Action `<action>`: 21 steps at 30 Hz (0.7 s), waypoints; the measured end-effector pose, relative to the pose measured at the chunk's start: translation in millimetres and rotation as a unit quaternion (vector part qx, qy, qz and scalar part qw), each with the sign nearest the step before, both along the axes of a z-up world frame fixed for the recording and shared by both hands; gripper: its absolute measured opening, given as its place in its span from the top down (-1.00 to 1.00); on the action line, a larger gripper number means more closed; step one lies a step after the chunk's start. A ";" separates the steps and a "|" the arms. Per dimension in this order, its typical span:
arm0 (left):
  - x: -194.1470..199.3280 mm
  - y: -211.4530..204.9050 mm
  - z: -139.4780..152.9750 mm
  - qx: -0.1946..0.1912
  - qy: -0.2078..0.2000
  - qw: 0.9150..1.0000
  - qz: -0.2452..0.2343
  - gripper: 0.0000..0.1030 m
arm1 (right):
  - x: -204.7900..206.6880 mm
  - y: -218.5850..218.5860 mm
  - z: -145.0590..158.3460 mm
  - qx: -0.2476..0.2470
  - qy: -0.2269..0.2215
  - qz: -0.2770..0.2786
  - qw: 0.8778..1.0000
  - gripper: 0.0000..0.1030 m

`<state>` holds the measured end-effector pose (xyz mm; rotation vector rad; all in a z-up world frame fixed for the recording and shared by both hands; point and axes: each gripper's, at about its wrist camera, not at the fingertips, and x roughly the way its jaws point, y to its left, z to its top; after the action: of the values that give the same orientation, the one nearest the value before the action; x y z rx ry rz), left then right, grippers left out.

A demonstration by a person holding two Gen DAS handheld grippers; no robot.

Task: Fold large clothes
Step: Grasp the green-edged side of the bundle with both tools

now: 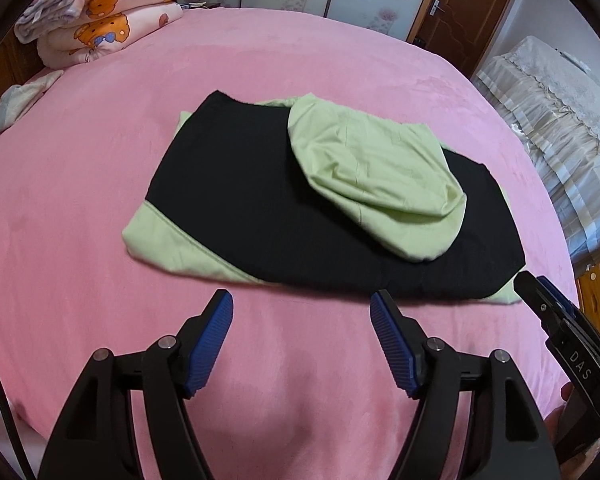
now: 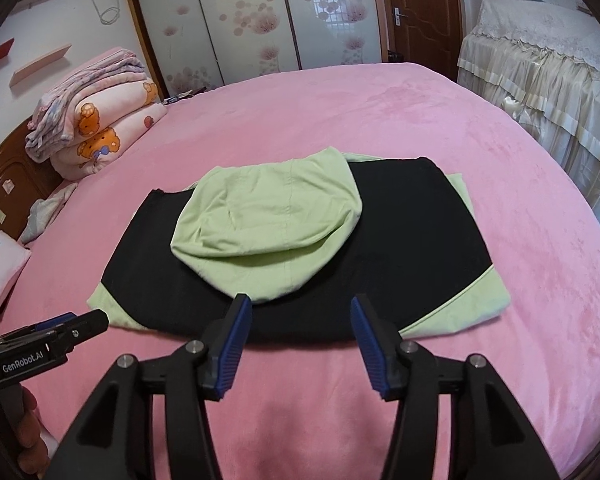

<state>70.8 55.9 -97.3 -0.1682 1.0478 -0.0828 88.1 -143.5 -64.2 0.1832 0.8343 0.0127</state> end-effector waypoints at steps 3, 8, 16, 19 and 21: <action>-1.8 0.7 -16.4 -0.008 0.010 1.000 -0.004 -0.39 | -3.6 7.4 -9.3 -0.010 -0.003 0.002 1.000 -0.01; 3.3 3.1 -42.0 -0.025 0.034 0.999 -0.003 -0.39 | -3.2 15.9 -19.3 -0.013 -0.004 0.011 1.000 -0.01; 15.5 17.2 -81.0 -0.076 0.048 0.996 0.018 -0.39 | 9.5 26.6 -35.0 -0.010 0.005 0.020 1.000 -0.01; 24.7 23.6 -93.5 -0.100 0.052 0.993 0.030 -0.39 | 16.1 29.7 -40.9 -0.005 0.009 0.021 1.000 -0.01; 30.5 28.2 -101.3 -0.119 0.052 0.991 0.037 -0.39 | 19.6 31.4 -44.2 -0.005 0.012 0.022 1.000 -0.01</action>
<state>101.4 84.2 -198.6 -0.4318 1.1341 -0.1340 107.7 -112.1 -108.3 0.1563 0.8618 0.0480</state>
